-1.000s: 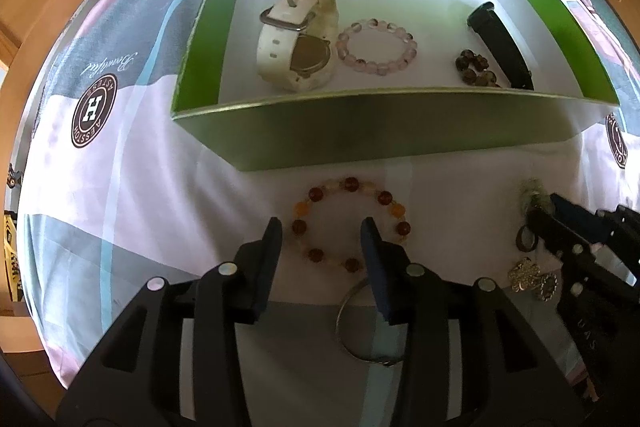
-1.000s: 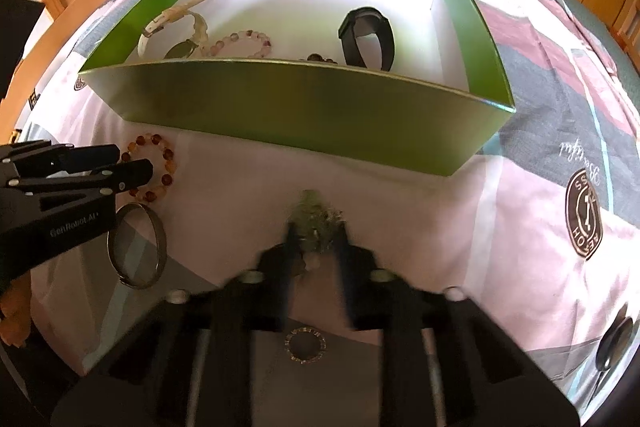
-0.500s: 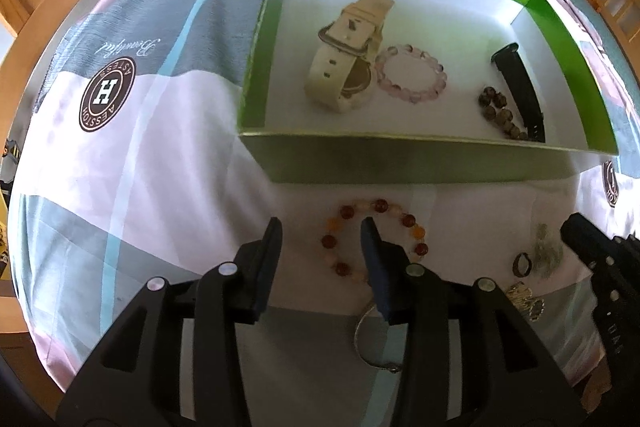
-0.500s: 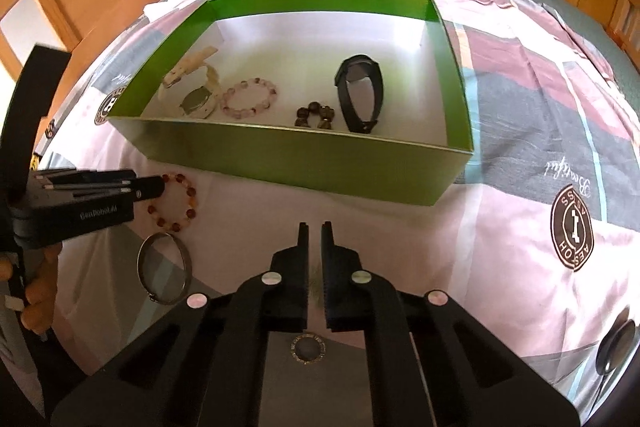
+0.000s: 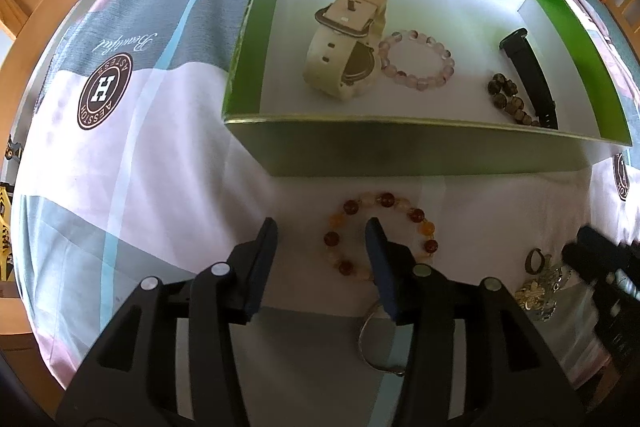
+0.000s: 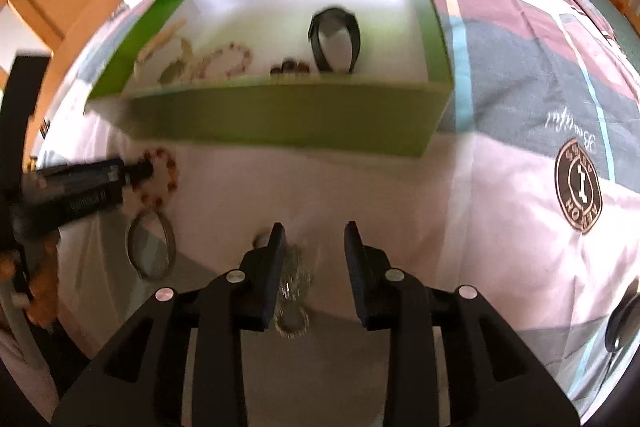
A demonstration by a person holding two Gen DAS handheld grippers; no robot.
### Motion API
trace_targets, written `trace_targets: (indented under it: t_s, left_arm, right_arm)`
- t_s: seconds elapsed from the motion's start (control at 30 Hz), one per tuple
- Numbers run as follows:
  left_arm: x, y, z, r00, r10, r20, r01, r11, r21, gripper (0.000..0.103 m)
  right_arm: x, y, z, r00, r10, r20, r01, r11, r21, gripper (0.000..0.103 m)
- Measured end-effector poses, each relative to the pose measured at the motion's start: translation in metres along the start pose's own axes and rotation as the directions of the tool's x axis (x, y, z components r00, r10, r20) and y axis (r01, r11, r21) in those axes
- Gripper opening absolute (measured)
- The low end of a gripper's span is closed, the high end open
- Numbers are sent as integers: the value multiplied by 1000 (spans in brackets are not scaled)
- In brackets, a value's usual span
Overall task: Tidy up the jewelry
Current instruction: 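Grasp the green jade pendant with the right gripper while the left grasps the orange-red bead bracelet, then carry the pendant and red bracelet into the green box and release both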
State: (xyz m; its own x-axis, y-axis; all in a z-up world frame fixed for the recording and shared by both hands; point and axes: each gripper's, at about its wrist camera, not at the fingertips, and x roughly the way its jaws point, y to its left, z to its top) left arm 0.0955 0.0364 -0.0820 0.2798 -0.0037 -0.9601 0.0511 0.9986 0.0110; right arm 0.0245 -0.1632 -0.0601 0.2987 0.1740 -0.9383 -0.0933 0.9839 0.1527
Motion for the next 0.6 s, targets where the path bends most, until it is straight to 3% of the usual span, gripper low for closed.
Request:
trace_targets:
  t_s: [0.2,0.27,0.43,0.53,0.57,0.6]
  left_arm:
    - [-2,-8,-2,1000,1,1,-1,1000,9,52]
    - [0,-9,-3,1000,7,-2,-7,1000,15,52]
    - [0,-11,-4,1000,-5,-4,5,1000,3,52]
    - [-1,-11,-6,1000,8,0,-8,1000,6,38]
    - [-2,-12,-6,1000,10,5,-10,1000,12,29]
    - [-3,-12,-6,1000,2,5,-2,1000,14,13]
  right_arm:
    - [5,1,-6,1000,3,-23,-3,1000,-10,29]
    - [5,4,-7,1000,10,-25,-11,999,-36,17]
    - [-1,7,-8,1000,25,-16,-26,998,-57,9]
    - [-4,8,-8,999,32,4,-32,997,-74,8]
    - [-7,10,-9,999,38,14,-36,996,-83,8]
    - [-10,11,-9,999,43,25,-40,995,-91,8]
